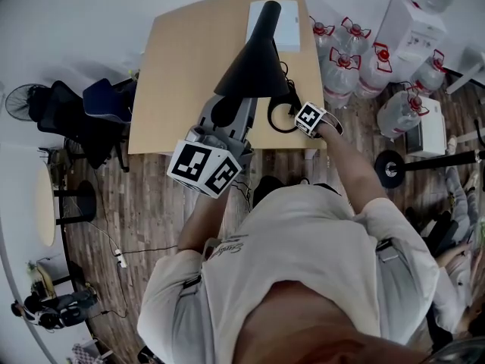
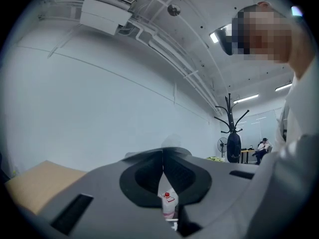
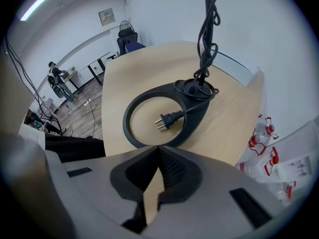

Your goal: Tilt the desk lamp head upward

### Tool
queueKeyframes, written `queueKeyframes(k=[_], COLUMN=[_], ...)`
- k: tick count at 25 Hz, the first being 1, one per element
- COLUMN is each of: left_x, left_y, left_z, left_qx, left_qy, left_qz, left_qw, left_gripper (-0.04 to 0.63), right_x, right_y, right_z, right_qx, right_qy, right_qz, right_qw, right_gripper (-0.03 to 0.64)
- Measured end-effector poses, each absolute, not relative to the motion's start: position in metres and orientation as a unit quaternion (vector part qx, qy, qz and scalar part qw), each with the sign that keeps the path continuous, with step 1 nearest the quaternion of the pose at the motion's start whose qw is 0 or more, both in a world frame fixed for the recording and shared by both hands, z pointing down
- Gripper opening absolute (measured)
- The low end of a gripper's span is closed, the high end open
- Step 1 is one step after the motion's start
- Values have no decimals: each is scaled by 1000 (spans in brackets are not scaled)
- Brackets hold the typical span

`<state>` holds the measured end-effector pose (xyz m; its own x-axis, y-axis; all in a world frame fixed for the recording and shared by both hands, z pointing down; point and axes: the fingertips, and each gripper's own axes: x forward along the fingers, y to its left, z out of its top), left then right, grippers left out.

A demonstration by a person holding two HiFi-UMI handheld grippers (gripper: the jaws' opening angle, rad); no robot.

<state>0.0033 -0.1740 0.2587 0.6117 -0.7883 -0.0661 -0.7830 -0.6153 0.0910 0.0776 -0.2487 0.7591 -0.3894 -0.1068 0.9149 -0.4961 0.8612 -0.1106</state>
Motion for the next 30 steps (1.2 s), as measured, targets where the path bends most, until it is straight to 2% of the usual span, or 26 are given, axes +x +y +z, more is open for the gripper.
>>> queueKeyframes(k=[18, 30], left_x=[9, 8], left_y=[-188, -184], left_z=[221, 230], left_qx=[894, 888], left_qy=[-443, -454], left_qz=[-66, -74], left_qw=[-13, -17], left_gripper=[15, 15], right_x=[78, 77], right_y=[-247, -248], right_z=[761, 757], right_qx=[176, 177], right_qy=[-815, -822], right_qz=[193, 123], right_qw=[517, 527], right_gripper=[-5, -5])
